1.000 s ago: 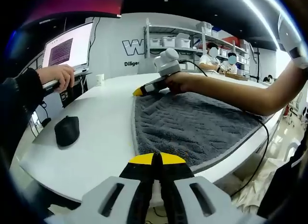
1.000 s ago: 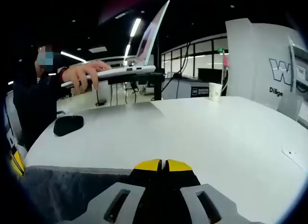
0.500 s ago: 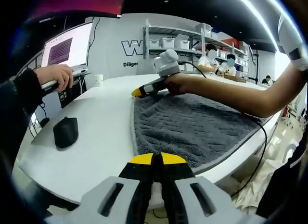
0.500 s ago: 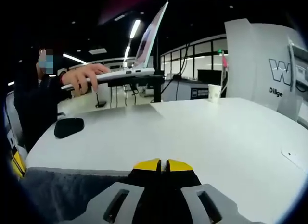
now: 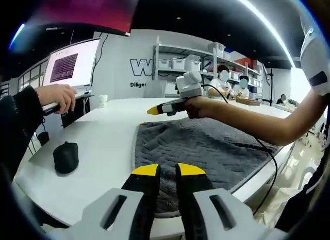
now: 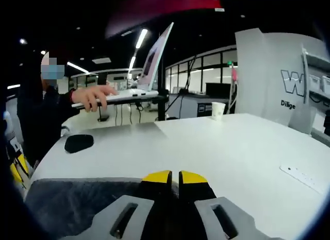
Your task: Open the folded towel by lifting each exposed corner and separating the folded layers until the towel lies flat within the target outline without major curled edges
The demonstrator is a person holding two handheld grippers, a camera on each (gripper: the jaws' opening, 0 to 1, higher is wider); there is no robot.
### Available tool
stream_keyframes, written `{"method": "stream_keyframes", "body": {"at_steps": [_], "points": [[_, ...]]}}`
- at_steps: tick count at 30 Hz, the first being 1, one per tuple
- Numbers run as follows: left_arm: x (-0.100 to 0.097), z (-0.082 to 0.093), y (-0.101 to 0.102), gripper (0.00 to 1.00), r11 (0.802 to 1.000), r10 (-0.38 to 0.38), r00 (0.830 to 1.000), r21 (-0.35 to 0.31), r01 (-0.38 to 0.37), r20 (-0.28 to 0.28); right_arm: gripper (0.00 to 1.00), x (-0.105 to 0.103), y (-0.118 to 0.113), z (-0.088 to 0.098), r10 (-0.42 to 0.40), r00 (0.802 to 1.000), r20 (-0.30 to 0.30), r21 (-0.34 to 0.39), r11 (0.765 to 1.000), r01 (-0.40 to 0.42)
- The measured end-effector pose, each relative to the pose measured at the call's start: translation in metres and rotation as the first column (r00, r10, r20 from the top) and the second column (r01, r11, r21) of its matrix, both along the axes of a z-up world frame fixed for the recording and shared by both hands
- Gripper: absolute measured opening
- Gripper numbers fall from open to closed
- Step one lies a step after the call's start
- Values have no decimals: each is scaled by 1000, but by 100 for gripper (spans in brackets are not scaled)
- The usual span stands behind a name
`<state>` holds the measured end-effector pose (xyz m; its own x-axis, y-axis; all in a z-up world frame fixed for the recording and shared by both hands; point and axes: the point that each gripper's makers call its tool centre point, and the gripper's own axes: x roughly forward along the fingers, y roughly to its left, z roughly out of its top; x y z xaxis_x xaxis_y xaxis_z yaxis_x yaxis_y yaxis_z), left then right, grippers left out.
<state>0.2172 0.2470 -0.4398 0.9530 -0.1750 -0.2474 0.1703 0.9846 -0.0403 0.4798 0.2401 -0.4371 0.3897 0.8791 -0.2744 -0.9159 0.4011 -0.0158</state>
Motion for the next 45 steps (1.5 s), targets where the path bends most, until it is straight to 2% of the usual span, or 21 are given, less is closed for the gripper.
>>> {"method": "stream_keyframes", "body": {"at_steps": [7,13,18,26,31,35,45], "points": [[1,6,-9,14,1000,-16,1000,6,16,14,1,-4,-22,13,-13,1000,20,21,1000,13],[3,10,-19,17,999,-38,999,18,37,22,3,1,-47,23,-40,999,36,37,999,38],[6,10,-27,18,998,-58,998,21,57,20,4,-13,-75,25,-45,997,59,27,999,43],[9,16,-39,21,996,-91,995,19,91,30,6,-22,-117,31,-74,995,71,20,997,73],[12,17,-41,24,995,-93,995,25,92,36,7,-33,-138,41,-96,991,92,34,995,94],[14,19,-34,25,997,-73,996,17,73,42,7,-48,-159,50,-108,988,112,52,993,103],[17,29,-28,28,998,-63,996,20,61,67,7,-65,-199,72,-168,973,160,90,984,155]]}}
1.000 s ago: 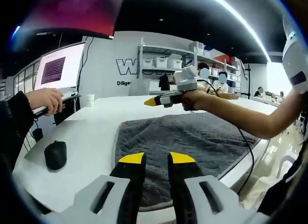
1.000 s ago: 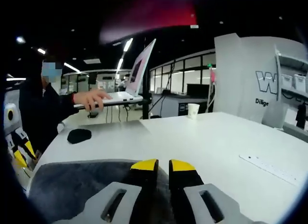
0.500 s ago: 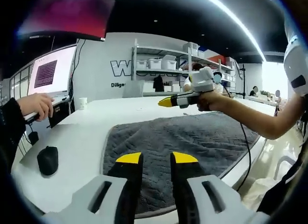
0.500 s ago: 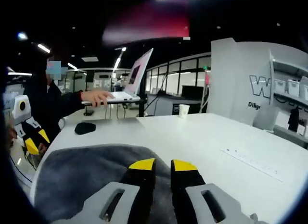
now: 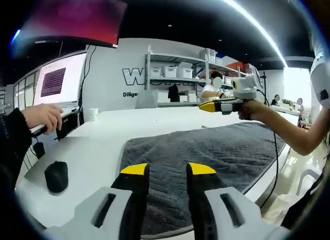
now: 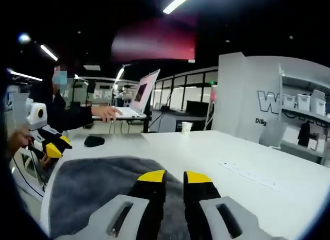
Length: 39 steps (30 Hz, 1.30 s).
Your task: Open the folded towel by lifting each exposed corner and separating the folded layers until the towel lies flat within the target outline without major curled edges
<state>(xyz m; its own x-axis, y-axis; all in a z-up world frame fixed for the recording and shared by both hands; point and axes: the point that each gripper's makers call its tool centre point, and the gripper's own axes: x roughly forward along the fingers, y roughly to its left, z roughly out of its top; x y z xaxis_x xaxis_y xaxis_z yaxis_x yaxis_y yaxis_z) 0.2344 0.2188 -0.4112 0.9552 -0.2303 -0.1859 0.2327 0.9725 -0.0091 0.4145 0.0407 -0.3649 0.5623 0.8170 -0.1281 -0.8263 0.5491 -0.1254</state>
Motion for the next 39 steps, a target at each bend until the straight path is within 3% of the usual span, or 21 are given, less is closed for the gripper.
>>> {"method": "stream_keyframes", "body": {"at_steps": [10,18,28,34,39], "points": [[6,7,-3,34,1000,-19,999,-2,19,27,8,-27,-47,0,-38,998,50,-44,998,41],[13,12,-2,34,999,27,997,-43,-24,67,8,-51,-85,-8,-110,992,59,-37,993,112],[19,13,-15,39,999,0,997,-37,3,77,8,-64,-125,-6,-192,979,63,-7,981,193],[22,10,-20,40,999,-14,997,-38,17,69,8,-69,-152,-5,-281,956,87,0,959,282],[25,7,-14,45,999,25,998,-34,-23,62,9,-78,-176,-16,-343,936,83,-5,939,344]]}}
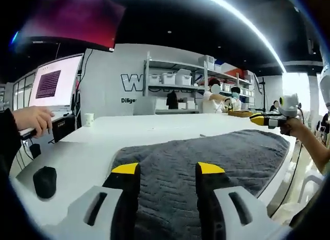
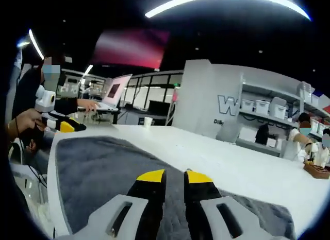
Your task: Open the folded towel by lifting each exposed corner and separating the folded layers until the towel lies flat within the target outline without major curled edges
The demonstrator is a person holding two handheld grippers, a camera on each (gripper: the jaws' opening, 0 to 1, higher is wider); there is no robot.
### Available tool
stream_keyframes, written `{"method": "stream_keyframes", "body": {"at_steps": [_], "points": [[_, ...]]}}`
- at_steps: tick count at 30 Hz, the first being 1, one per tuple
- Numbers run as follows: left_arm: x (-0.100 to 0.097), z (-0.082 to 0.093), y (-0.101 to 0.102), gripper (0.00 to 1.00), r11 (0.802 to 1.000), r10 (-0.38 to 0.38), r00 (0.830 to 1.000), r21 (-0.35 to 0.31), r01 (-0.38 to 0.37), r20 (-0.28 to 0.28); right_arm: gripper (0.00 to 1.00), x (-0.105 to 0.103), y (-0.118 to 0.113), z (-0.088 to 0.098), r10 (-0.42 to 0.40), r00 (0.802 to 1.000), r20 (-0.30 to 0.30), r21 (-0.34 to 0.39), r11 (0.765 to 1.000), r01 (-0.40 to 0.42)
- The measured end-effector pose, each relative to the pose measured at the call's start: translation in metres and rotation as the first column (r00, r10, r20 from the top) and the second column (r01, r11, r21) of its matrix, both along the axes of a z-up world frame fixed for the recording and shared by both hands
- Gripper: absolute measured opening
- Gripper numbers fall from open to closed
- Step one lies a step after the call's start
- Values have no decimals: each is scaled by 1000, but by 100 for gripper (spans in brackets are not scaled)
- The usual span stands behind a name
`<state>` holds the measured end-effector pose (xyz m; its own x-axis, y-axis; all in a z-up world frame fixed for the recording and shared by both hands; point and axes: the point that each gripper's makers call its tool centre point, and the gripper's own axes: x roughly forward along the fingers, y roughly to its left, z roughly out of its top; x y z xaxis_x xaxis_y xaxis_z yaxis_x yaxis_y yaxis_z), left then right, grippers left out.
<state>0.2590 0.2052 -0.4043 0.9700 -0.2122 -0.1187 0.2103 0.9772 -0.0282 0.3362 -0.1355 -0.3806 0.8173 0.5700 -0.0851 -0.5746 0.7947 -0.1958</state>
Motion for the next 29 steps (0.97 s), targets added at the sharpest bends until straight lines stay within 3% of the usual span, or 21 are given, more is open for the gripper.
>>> {"method": "stream_keyframes", "body": {"at_steps": [6,11,17,24,29], "points": [[4,0,7,53,999,35,999,-33,-35,13,9,-7,-21,-5,-46,999,4,12,999,46],[5,2,1,58,999,9,1000,-48,-8,19,15,-20,-31,-5,-7,1000,6,42,999,7],[8,0,-4,62,999,-7,1000,-39,8,15,19,-28,-48,-3,-24,1000,13,26,999,24],[10,0,-12,64,999,-24,1000,-38,25,16,38,-35,-67,-7,-53,999,6,4,999,52],[10,0,-17,66,998,-45,999,-38,46,16,40,-41,-82,-13,-83,996,-14,3,997,83]]}}
